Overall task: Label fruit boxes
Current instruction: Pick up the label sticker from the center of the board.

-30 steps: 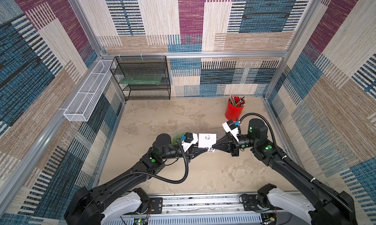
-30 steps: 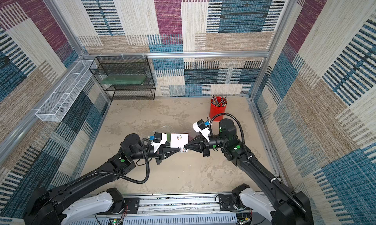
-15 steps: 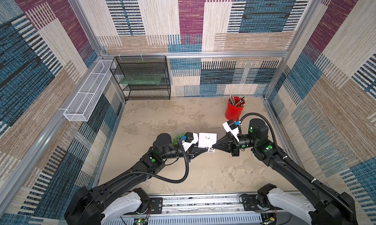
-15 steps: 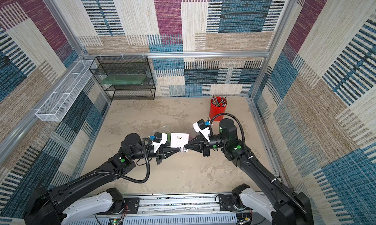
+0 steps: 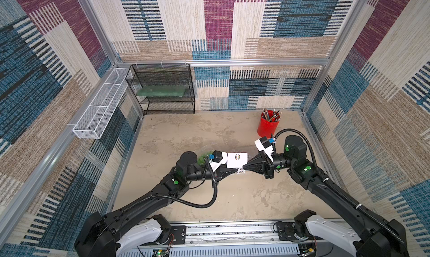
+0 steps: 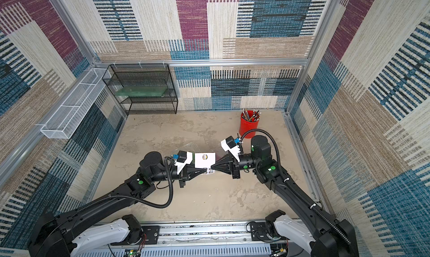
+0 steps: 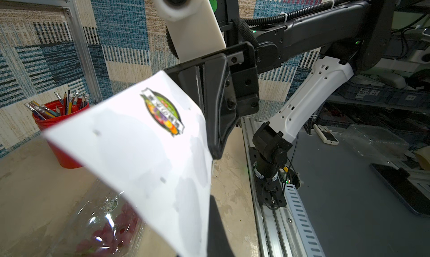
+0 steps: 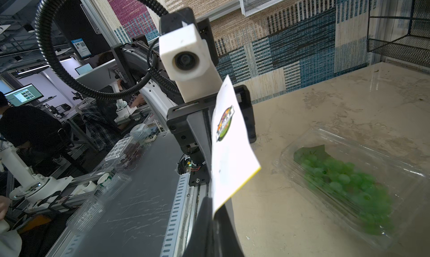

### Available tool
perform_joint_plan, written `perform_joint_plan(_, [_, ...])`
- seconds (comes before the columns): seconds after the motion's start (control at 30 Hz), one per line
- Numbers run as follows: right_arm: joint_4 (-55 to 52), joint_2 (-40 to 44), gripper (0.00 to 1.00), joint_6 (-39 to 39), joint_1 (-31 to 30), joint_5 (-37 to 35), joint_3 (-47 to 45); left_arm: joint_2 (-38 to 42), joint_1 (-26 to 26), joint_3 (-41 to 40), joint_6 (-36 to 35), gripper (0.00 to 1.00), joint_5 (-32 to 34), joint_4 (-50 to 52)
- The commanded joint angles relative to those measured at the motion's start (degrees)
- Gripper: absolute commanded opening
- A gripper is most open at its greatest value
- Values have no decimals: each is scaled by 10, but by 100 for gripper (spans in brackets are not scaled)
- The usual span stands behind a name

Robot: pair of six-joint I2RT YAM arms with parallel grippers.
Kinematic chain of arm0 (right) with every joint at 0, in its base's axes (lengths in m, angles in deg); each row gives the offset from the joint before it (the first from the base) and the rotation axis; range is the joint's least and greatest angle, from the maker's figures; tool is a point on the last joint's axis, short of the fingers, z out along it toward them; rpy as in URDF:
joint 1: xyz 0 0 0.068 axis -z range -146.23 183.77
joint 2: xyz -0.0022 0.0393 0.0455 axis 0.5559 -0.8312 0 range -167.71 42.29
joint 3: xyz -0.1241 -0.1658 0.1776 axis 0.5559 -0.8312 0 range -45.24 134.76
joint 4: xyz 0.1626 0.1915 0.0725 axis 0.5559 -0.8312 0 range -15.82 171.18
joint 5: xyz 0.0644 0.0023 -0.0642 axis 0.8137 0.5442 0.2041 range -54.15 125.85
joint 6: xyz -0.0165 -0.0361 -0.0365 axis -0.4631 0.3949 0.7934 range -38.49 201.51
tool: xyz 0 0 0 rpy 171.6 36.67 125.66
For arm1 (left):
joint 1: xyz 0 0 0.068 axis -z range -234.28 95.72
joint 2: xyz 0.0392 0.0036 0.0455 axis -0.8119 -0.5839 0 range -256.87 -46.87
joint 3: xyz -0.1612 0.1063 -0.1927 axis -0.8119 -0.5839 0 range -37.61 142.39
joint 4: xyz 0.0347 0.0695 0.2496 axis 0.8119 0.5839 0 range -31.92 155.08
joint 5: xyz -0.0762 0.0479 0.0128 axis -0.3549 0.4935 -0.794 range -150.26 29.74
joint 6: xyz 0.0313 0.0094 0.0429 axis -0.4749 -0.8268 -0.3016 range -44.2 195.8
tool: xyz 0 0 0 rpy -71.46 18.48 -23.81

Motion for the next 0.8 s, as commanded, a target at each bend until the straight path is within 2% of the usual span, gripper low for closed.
perform_joint_plan(0.0, [2,2,3,5,0,-3,4,5,0,3,-15,2,-1,-1])
perform_joint_plan(0.1, [-5,6,7,7,1,-17,3,11,0,3,-13,0,5,0])
perform_joint_plan(0.13, [-11,8,12,8,1,-29,3,13,0,3,-13,0,9,1])
perform_joint_plan(0.2, [-26,21,28,10,7,-55,2,19,0,2,-13,0,18,4])
perform_joint_plan(0.23, [-28,32,32,10,11,-68,-1,23,0,0,-12,0,24,5])
perform_joint_plan(0.3, [-35,62,34,10,14,-117,-12,29,0,-3,-12,0,39,11])
perform_joint_plan(0.43, [-92,135,34,71,1,-238,-27,34,0,2,-17,0,71,37])
perform_joint_plan(0.53, [-105,185,35,163,-11,-241,-43,31,0,16,-23,0,105,76])
perform_joint_plan(0.63, [-76,229,42,179,-39,-293,-66,27,0,22,-33,0,104,93])
perform_joint_plan(0.77, [-75,247,42,236,-92,-340,-70,21,1,22,-63,0,90,118])
